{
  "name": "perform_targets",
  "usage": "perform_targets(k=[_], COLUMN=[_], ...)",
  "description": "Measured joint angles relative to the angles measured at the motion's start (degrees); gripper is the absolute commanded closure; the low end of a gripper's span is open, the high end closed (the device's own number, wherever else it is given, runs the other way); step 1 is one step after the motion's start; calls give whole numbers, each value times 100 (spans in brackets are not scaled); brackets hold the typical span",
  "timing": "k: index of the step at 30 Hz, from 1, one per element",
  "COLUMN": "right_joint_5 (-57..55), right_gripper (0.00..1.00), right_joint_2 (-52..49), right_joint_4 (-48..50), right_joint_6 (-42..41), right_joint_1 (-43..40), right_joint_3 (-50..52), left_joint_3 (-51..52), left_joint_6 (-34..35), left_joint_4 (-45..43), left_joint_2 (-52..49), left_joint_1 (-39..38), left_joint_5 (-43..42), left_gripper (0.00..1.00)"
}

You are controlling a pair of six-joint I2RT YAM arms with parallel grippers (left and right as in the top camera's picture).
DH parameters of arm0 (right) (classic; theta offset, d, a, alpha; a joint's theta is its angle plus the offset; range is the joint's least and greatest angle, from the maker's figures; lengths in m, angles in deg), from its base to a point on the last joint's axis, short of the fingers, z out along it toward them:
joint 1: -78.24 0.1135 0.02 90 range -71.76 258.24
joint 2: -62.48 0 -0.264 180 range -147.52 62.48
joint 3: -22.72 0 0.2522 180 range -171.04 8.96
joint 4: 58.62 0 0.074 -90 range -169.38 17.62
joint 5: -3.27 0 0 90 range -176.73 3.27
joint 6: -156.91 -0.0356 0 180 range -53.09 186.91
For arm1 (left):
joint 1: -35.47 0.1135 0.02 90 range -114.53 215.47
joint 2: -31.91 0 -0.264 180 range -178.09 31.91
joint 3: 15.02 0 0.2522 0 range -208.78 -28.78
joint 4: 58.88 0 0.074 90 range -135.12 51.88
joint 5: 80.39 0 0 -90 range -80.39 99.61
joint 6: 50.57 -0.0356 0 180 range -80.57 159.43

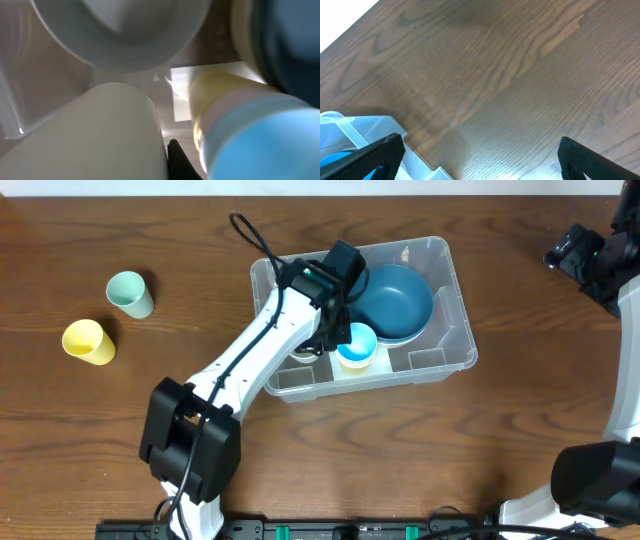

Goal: Pack container
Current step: 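Carry the white cup with the left gripper into the container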

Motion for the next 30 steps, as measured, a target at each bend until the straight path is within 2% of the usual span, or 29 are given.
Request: perform_targets(k=[15,16,17,18,20,22,30], right_joint_5=[0,0,0,0,0,2,0], right_gripper=[1,1,1,1,1,1,1], right_joint_2=[0,0,0,0,0,0,0], right_joint_4=[0,0,-2,0,0,0,0], right_joint_6=[0,0,0,0,0,0,0], right_joint_1=[0,0,0,0,0,0,0], right_joint_3=[0,0,0,0,0,0,0], left_joint_3=[933,966,979,981,981,981,981], left_joint_6=[586,597,597,588,597,621,623], left_joint_4=[-577,-601,-608,-612,-632,-629,-623], left_joint_2=[0,0,0,0,0,0,0], left_joint_1=[22,22,20,20,20,22,22], left_joint_5=[129,129,129,131,131,133,131], left_gripper=[94,93,85,69,57,54,54])
